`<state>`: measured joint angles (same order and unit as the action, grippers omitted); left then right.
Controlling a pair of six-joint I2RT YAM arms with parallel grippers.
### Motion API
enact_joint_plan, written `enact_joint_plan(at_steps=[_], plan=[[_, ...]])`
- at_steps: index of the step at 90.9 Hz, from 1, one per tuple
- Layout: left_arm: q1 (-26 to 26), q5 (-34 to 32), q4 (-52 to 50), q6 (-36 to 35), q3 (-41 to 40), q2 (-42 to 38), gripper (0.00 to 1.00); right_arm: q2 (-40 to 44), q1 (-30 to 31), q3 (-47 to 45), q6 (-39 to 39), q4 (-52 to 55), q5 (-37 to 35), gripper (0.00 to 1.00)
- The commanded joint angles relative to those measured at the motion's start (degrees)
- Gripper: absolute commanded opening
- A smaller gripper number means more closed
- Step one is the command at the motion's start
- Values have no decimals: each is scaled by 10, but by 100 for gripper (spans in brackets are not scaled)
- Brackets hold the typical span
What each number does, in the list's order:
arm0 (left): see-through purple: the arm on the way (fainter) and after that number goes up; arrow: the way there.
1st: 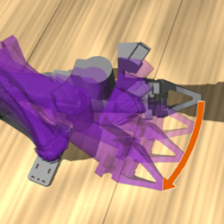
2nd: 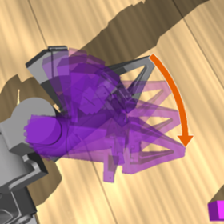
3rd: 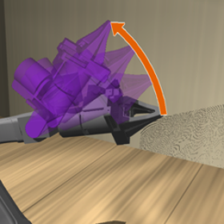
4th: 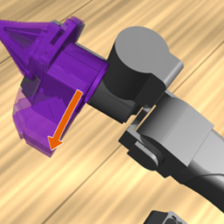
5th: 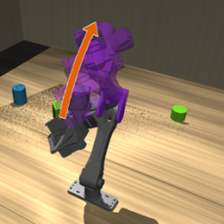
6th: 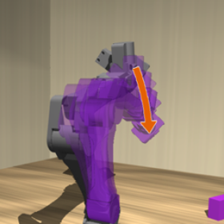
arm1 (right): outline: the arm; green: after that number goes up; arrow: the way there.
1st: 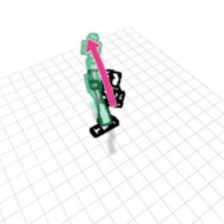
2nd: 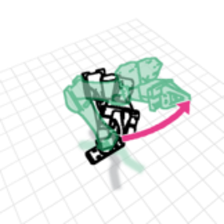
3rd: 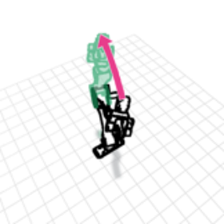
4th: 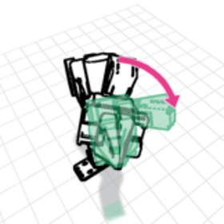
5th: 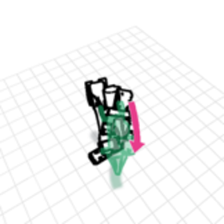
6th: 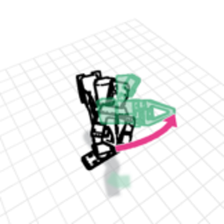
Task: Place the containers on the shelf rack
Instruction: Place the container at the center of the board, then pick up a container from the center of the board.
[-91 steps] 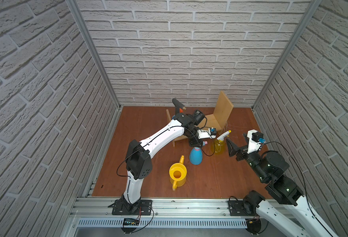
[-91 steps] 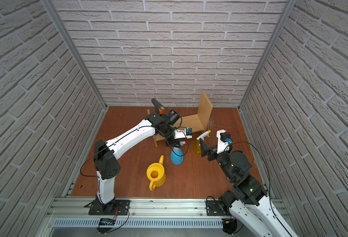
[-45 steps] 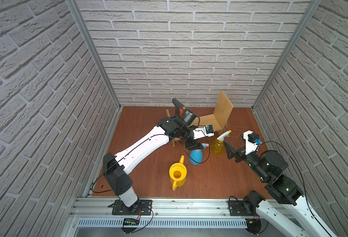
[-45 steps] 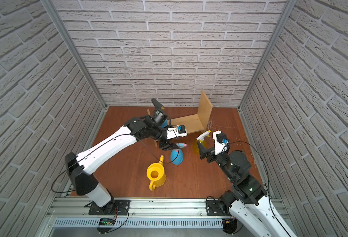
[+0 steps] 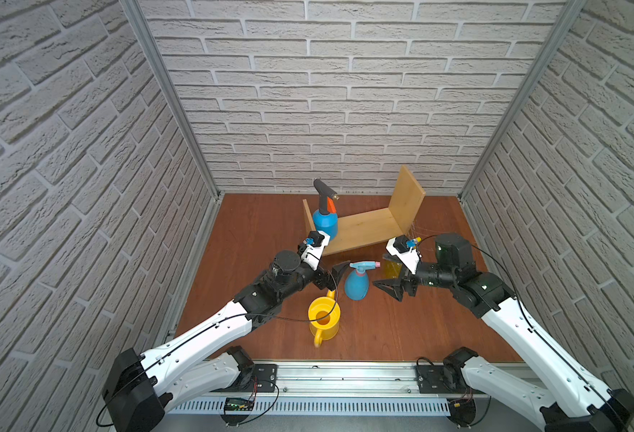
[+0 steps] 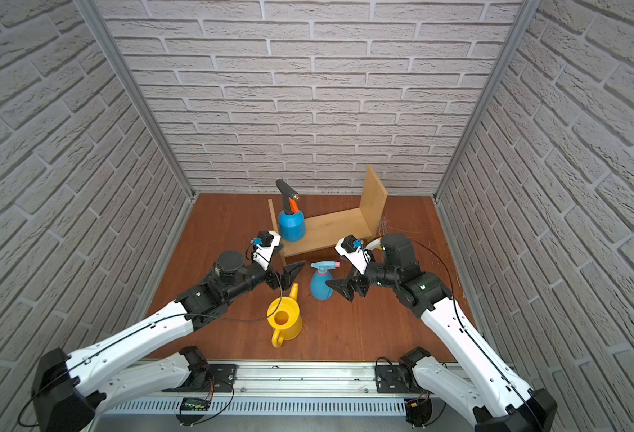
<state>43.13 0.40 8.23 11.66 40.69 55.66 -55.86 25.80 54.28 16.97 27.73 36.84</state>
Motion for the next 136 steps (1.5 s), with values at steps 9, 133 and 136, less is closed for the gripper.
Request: enact_joint_plan(at_steps=[9, 133, 136], plan=[[-4, -93, 72, 57, -29, -77, 98, -83, -25, 58, 92, 75, 74, 89], [-4, -119, 74, 48, -45, -119, 98, -233, 7, 145, 204, 133, 35, 12], [-4, -122, 71, 47, -42, -123, 97, -223, 7, 141, 192, 127, 35, 10]])
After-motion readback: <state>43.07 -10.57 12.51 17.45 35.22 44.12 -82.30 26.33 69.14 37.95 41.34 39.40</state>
